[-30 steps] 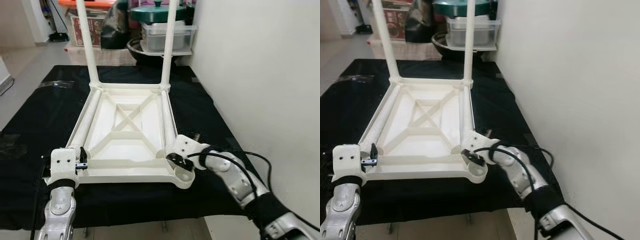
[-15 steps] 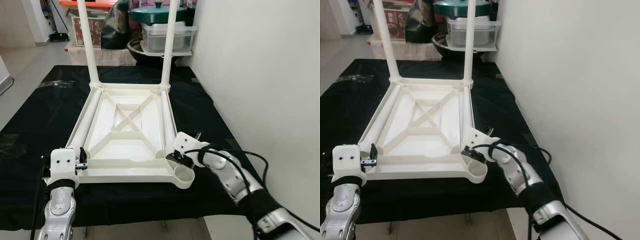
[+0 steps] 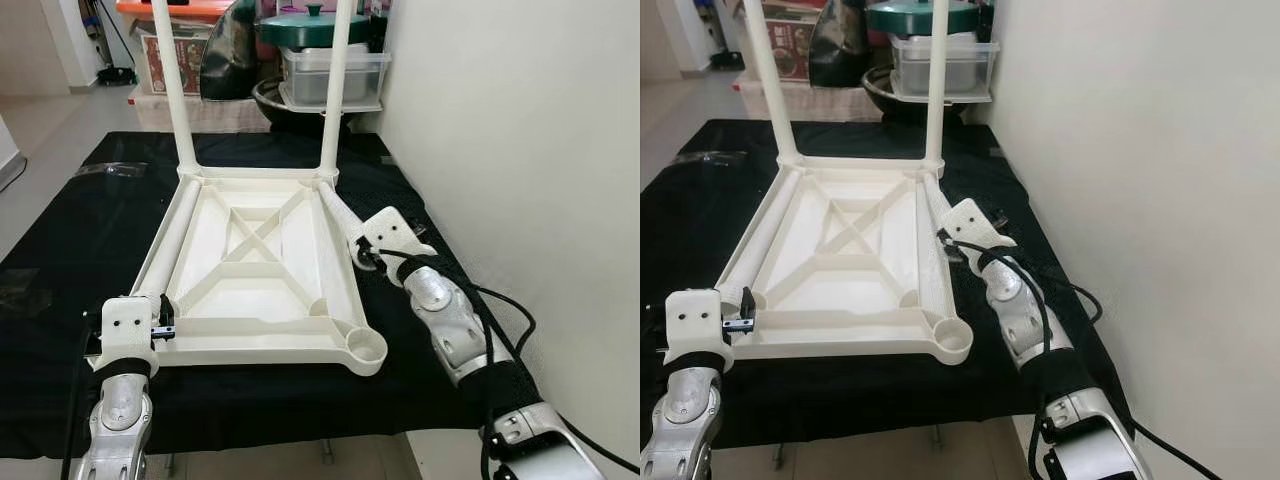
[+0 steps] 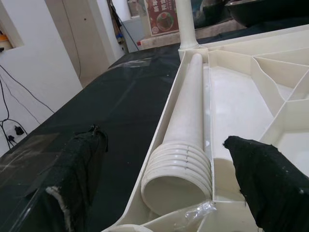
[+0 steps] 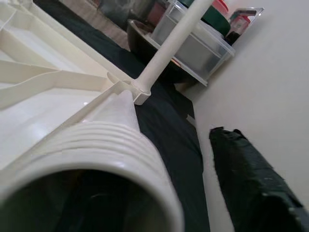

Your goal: Building children table

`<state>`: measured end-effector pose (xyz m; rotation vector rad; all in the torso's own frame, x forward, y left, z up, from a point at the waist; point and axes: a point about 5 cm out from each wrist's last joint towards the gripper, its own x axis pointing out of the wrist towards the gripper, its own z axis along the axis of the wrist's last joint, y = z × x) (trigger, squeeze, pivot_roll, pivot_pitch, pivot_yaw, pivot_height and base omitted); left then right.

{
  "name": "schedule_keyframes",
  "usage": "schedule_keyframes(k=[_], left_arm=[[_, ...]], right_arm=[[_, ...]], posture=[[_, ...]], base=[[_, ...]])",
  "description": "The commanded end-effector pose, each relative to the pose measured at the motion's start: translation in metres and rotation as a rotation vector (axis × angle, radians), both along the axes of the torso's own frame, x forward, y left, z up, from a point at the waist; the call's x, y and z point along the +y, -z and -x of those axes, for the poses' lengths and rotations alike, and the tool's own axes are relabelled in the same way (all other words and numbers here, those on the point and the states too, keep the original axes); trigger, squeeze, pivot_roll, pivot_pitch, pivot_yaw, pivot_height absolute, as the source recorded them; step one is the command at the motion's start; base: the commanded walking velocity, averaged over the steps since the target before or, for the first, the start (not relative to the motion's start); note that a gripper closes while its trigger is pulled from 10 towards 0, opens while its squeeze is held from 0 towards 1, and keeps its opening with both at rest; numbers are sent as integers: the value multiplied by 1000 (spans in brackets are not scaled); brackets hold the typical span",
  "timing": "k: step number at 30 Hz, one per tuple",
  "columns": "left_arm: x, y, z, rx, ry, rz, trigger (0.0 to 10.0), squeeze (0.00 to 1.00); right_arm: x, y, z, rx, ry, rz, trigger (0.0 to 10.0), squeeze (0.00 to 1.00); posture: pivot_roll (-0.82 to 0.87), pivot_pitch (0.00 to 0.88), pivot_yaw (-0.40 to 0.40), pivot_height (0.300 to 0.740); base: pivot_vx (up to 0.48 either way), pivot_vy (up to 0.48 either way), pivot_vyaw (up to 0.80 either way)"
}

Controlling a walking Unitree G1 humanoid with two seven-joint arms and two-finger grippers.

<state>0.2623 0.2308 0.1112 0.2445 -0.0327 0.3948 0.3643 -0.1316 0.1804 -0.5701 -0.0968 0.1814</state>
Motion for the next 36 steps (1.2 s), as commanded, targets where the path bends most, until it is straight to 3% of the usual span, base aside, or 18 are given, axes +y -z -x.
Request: schedule_keyframes(k=[1,6,12,14,15,16,19,21,23,26,28,30,31,33,35,36], left_arm=[[0,4,0,29,2,-11,10000,0],[1,5,-1,35,3,-19,10000,0],[0,5,-3,39,13,-17,10000,0],[0,6,-3,41,14,0,10000,0],[0,6,-3,41,14,0,10000,0],[0,6,-3,42,13,7,10000,0],[1,6,-4,41,18,16,10000,0],[0,6,-4,39,22,17,10000,0],[0,4,-5,27,32,37,10000,0],[1,4,-5,22,35,50,10000,0],[-2,1,-7,-18,59,212,10000,0],[-15,-10,-9,-111,192,511,10000,0],[-22,-16,-9,-146,265,612,10000,0],[-22,-16,-9,-146,265,612,10000,0],[-50,-29,1,-196,535,870,10000,0],[-58,-34,6,-212,617,937,10000,0]], right_arm=[[6,15,7,58,-47,-63,0,0],[14,31,19,103,-92,-84,0,0],[14,31,23,90,-111,-141,0,0],[16,25,24,94,-144,-276,0,0],[16,25,24,94,-144,-276,0,0],[20,18,25,99,-176,-391,0,0],[30,-4,32,57,-289,-592,0,0],[32,-9,33,46,-311,-633,0,0],[32,-25,34,3,-354,-774,0,0],[32,-31,35,-15,-373,-822,0,0],[37,-42,41,-28,-473,-923,0,0],[49,-41,53,14,-623,-936,0,0],[53,-39,58,35,-673,-931,0,0],[53,-39,58,35,-673,-931,0,0],[64,-28,70,139,-817,-916,0,0],[67,-23,75,181,-859,-914,0,0]], posture=[[52,0,-97,740],[50,0,-88,740],[47,0,-82,740],[44,0,-79,740],[44,0,-79,740],[42,0,-77,740],[44,0,-76,740],[44,0,-76,740],[47,0,-74,740],[47,0,-74,740],[45,0,-73,740],[55,0,-80,740],[58,0,-83,740],[58,0,-83,740],[62,0,-87,740],[62,0,-87,740]], base=[[0,0,0],[0,0,0],[0,0,0],[0,0,0],[0,0,0],[0,0,0],[0,0,0],[0,0,0],[0,0,0],[0,0,0],[0,0,0],[0,0,0],[0,0,0],[0,0,0],[0,0,0],[0,0,0]])
